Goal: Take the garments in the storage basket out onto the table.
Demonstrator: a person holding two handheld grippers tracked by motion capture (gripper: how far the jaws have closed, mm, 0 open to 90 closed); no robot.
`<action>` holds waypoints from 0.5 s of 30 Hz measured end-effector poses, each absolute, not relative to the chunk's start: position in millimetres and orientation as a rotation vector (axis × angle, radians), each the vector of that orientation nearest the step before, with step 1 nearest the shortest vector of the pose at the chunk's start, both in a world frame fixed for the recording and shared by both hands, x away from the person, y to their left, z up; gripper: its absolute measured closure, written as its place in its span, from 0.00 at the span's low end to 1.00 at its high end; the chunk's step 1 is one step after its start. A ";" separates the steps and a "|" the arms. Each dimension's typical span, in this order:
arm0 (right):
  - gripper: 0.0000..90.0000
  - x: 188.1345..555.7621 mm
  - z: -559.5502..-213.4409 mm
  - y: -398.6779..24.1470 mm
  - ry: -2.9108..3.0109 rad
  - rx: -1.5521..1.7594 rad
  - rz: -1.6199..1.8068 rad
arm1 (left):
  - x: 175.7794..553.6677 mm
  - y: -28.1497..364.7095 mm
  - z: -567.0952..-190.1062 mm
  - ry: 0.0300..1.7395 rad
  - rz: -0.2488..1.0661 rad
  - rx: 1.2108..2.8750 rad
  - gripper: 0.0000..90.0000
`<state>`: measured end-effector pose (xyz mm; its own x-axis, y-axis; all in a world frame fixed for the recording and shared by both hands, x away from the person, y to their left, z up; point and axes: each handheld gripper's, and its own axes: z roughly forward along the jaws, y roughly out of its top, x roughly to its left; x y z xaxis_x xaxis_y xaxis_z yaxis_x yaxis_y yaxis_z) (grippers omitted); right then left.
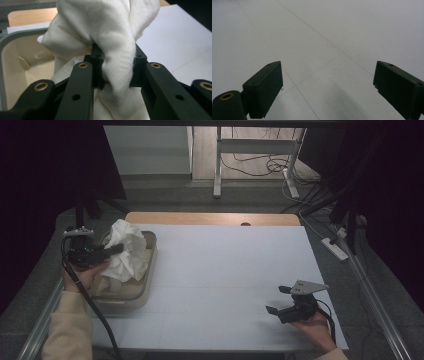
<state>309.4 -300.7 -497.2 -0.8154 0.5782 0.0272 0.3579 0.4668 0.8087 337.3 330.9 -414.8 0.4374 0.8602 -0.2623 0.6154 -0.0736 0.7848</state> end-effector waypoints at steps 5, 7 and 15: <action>0.10 309.5 -497.2 -300.7 2.466 0.805 1.269 | 336.1 330.2 -411.4 1.261 0.353 1.760 0.78; 0.10 309.5 -497.1 -300.8 2.464 0.805 1.270 | 335.4 331.3 -410.1 1.260 0.352 1.747 0.78; 0.10 309.7 -497.4 -300.8 2.465 0.809 1.269 | 331.8 331.0 -400.8 1.237 0.362 1.712 0.78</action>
